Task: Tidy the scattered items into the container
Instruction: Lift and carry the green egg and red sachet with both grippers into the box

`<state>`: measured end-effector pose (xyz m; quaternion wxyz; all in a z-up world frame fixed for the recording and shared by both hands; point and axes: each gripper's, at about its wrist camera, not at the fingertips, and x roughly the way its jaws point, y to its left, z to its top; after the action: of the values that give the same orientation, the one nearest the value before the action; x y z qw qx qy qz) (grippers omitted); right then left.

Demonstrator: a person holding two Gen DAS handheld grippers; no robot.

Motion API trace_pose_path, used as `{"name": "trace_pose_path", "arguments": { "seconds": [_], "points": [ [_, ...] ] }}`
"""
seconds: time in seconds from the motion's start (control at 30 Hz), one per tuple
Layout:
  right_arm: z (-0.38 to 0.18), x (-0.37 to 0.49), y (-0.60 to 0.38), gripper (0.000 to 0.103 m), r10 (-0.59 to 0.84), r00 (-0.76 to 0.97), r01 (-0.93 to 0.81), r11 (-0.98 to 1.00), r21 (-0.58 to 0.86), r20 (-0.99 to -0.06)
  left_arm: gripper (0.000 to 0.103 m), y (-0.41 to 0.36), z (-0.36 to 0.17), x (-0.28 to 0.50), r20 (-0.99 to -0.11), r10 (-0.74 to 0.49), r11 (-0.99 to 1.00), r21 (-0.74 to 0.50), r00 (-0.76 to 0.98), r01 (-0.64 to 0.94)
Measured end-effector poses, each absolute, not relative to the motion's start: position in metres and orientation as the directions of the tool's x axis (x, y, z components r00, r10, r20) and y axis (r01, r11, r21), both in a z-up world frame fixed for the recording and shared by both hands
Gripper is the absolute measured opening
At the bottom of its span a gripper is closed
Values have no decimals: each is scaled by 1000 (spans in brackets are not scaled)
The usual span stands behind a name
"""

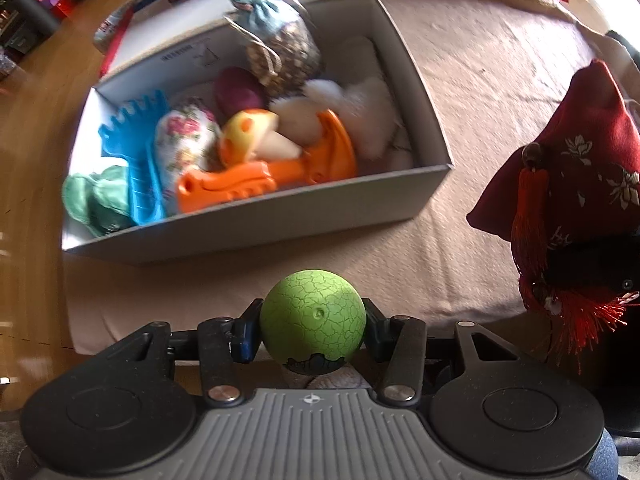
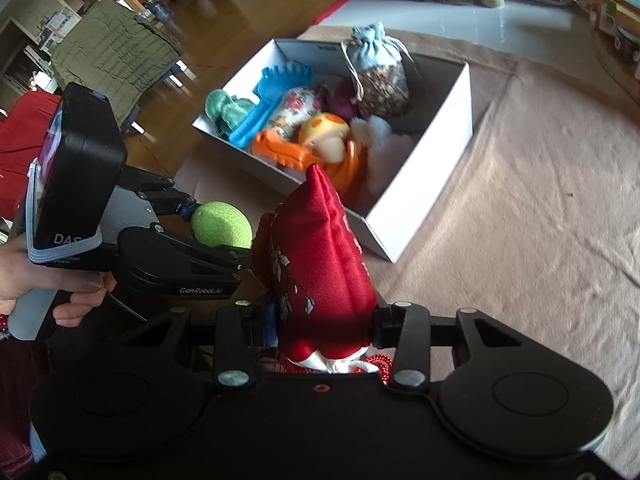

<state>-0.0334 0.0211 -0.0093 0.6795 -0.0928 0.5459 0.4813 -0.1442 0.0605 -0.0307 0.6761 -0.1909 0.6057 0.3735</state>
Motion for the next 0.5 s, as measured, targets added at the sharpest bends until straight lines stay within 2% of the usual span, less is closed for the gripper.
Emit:
{"name": "trace_pose_path", "arguments": {
  "seconds": [0.5],
  "points": [
    [37,0,66,44,633,15,-752,517,409,-774,50,116,22,-150,-923,385,618,282,-31,-733]
  ]
}}
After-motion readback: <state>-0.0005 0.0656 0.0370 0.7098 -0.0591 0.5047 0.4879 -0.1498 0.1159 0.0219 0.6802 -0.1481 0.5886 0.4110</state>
